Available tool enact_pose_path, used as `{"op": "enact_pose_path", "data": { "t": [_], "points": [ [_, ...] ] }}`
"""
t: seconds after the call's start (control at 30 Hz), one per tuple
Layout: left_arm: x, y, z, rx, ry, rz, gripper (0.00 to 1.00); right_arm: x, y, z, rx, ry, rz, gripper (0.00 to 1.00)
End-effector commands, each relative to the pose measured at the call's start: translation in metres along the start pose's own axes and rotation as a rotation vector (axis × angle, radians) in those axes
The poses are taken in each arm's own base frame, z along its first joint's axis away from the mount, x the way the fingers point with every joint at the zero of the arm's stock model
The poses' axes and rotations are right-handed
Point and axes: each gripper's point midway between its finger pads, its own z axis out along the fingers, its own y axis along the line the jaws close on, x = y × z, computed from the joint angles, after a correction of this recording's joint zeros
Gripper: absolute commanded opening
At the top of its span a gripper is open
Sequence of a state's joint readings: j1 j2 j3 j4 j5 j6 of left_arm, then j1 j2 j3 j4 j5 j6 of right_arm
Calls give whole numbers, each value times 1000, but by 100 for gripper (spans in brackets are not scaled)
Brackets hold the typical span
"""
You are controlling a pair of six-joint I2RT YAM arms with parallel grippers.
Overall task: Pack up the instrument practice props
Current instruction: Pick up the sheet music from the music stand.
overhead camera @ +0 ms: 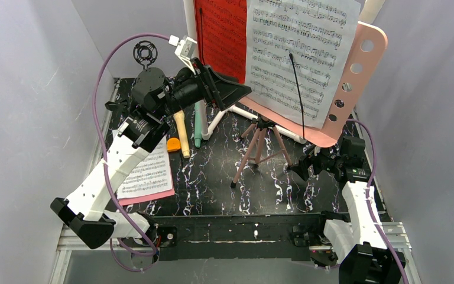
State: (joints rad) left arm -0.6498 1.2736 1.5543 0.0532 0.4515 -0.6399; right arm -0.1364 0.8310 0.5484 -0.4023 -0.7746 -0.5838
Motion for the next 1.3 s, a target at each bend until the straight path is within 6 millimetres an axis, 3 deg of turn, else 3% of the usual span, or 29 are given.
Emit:
{"op": "enact_pose_path", "data": {
  "t": [0.0,0.5,1.27],
  "points": [
    [-20,-18,0,50,-51,25,96,-18,-2,-4,-2,-43,-50,100],
    [-19,-22,8,110,-56,4,81,-18,-2,-4,-1,-43,-52,100],
    [-8,-12,18,115,-33,-26,74,-19,-2,-5,0,-43,-52,100]
  ]
}}
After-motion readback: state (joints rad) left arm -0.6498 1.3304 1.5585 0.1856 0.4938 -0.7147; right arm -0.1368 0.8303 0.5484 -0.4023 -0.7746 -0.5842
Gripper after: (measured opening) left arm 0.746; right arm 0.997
